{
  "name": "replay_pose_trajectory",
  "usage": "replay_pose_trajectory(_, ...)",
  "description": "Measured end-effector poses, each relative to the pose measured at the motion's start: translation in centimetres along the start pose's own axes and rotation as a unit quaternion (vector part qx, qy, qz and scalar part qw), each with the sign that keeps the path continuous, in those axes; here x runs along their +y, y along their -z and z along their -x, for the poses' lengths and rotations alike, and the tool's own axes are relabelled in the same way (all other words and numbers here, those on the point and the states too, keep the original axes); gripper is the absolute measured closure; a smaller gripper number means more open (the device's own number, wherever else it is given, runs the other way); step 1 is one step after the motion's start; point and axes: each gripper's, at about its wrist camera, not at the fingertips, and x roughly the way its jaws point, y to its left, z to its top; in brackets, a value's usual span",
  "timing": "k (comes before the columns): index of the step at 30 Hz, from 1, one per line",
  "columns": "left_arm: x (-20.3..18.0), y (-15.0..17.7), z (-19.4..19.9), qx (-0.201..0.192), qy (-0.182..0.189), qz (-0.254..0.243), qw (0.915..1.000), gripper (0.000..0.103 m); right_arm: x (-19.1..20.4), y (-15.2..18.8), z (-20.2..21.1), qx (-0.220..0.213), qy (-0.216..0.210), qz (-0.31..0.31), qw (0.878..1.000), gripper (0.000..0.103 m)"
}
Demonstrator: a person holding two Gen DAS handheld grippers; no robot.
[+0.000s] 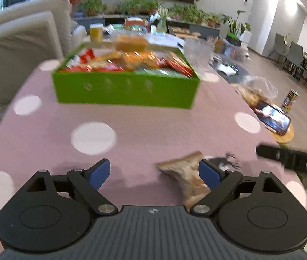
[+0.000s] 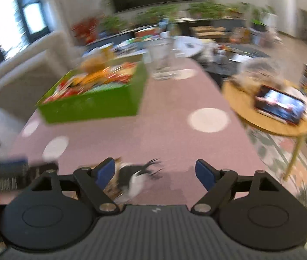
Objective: Organize snacks
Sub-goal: 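Move the left tool to the brown nut snack bag while the right tool reaches the clear oat bar packet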
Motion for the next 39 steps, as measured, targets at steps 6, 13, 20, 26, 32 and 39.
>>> replay_pose_trajectory(6, -2.8, 0.3, -3.1, 0.041, -0.01, 0.001, 0.9991, 0.016, -1.7, -0.3, 0.0, -0.01, -0.008, -0.031, 0.999, 0.04)
replay_pose_trajectory(13, -3.8, 0.9, -4.9, 0.057, -0.017, -0.013, 0.9982, 0.014, -1.9, 0.8, -0.9, 0.014, -0.028, -0.028, 0.999, 0.04)
replay_pose_trajectory(20, -2.3, 0.8, -4.0, 0.048, 0.034, -0.026, 0.9979, 0.065, -1.3, 1.5, -0.5, 0.024, -0.041, -0.009, 0.999, 0.04)
replay_pose_trajectory(26, 0.3, 0.7, -2.9, 0.041, 0.009, -0.008, 0.9991, 0.071, -0.3, 1.8, 0.0, 0.037, -0.052, 0.022, 0.998, 0.04)
replay_pose_trajectory(32, 2.3, 0.5, -2.3, 0.023, -0.023, 0.018, 0.9993, 0.068, 0.6, 2.8, 0.1, 0.068, -0.06, 0.079, 0.993, 0.039)
replay_pose_trajectory(39, 1.8, 0.5, -1.3, 0.001, 0.003, 0.007, 1.0, 0.036, 2.1, 4.4, 0.5, 0.096, -0.078, 0.167, 0.978, 0.039)
